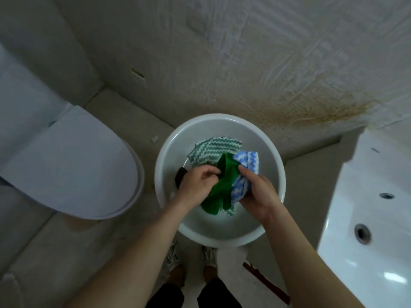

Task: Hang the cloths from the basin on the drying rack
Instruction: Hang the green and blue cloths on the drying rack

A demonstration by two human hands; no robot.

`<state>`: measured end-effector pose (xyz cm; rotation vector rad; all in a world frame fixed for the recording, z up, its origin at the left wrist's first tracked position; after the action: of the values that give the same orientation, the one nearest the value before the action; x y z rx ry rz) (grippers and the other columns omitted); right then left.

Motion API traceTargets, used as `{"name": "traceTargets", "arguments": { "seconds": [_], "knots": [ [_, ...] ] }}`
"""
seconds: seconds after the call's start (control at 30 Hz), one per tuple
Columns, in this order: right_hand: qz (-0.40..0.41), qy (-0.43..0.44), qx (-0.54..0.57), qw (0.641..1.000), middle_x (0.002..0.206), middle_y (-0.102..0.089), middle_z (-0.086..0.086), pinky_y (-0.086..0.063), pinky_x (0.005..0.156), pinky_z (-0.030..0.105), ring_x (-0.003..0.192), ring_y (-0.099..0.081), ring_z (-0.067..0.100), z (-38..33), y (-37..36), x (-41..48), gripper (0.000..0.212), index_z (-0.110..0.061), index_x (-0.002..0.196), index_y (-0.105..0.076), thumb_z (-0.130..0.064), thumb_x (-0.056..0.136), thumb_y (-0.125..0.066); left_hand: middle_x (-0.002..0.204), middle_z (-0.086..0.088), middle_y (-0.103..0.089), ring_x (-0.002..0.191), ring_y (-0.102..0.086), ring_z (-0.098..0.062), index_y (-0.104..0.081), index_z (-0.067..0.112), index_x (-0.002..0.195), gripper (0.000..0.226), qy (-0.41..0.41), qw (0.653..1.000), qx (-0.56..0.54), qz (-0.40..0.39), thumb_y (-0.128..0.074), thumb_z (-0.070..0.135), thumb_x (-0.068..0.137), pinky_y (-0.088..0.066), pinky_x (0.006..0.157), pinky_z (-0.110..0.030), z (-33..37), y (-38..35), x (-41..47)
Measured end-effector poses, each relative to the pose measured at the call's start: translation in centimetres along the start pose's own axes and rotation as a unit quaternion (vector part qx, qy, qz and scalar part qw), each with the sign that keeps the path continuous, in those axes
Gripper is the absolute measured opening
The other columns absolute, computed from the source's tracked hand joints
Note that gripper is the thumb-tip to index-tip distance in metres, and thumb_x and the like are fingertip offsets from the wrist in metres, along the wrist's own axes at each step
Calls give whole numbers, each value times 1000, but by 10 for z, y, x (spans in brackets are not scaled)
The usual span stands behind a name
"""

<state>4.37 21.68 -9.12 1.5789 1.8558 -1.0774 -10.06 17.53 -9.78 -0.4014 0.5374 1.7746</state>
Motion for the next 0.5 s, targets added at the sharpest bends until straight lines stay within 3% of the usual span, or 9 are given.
{"name": "traceTargets", "arguments": {
  "seconds": [0.07, 0.17, 0.23, 0.3, 0.33, 0.37, 0.4, 0.43, 0.5],
  "knots": [
    [-6, -3, -16, 1000, 119, -65, 23, -53, 92, 42, 109, -63, 35, -1, -2, -5, 37, 3, 122, -59, -16, 91, -57, 80, 1, -71, 81, -66, -14, -71, 18, 80, 20, 9, 999, -34, -30, -67, 37, 79, -50, 78, -31, -3, -9, -11],
    [-23, 6, -40, 999, 115, -68, 20, -51, 96, 44, 109, -65, 33, -9, -5, -11, 36, 0, 119, -62, -24, 93, -56, 76, -1, -69, 75, -63, -15, -70, 16, 79, 10, 4, 995, -94, 26, -66, 21, 87, -50, 73, -30, -5, 3, -20],
    [14, 30, -132, 991, 102, -73, 17, -53, 91, 44, 98, -69, 32, -21, 2, -14, 33, -4, 106, -68, -32, 92, -57, 72, 4, -64, 74, -58, -13, -67, 21, 74, 17, 2, 986, -155, 69, -61, 18, 90, -46, 73, -31, -4, 17, -24],
    [64, 99, -370, 921, 85, -70, 14, -53, 83, 45, 86, -68, 30, -42, 9, -17, 36, -9, 82, -67, -41, 93, -54, 70, 8, -60, 73, -54, -11, -64, 23, 74, 21, -26, 981, -167, 94, -57, 18, 93, -44, 75, -35, 6, 30, -26],
    [69, 146, -516, 841, 85, -65, 14, -49, 81, 45, 90, -65, 31, -52, 5, -19, 36, -12, 79, -64, -41, 94, -50, 70, 11, -60, 73, -53, -11, -64, 25, 75, 21, -40, 982, -157, 92, -56, 18, 93, -44, 75, -37, 13, 33, -28],
    [52, 189, -645, 738, 100, -62, 17, -44, 87, 43, 106, -60, 33, -58, -6, -24, 26, -17, 93, -65, -38, 94, -49, 69, 14, -60, 72, -54, -10, -65, 28, 75, 22, -57, 983, -148, 88, -56, 19, 93, -45, 75, -39, 22, 34, -33],
    [21, 224, -712, 665, 125, -54, 17, -38, 99, 42, 125, -48, 34, -61, -18, -29, 29, -21, 119, -59, -29, 92, -52, 69, 16, -61, 72, -55, -7, -67, 30, 75, 24, -73, 985, -139, 78, -56, 18, 93, -46, 76, -38, 32, 33, -37],
    [-20, 248, -718, 650, 144, -41, 13, -31, 109, 42, 137, -35, 31, -64, -29, -35, 50, -26, 137, -45, -19, 89, -57, 70, 16, -63, 72, -56, -3, -68, 30, 75, 24, -91, 985, -133, 65, -57, 15, 92, -47, 77, -32, 43, 30, -41],
    [-150, 283, -630, 707, 150, -37, -2, -30, 114, 37, 140, -32, 14, -71, -61, -61, 70, -35, 141, -37, -5, 83, -63, 77, 12, -67, 76, -60, -1, -69, 27, 79, 21, -117, 985, -121, 43, -59, 12, 91, -48, 80, -23, 66, 26, -55]
  ]
}}
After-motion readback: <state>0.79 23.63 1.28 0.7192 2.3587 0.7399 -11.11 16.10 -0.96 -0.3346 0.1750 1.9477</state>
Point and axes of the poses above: each hand's wrist, its own x-axis towards the middle knuckle, its own y-axis out of the back of the hand, z = x × y, the point moved 9 cm from there along x, towards the middle knuckle
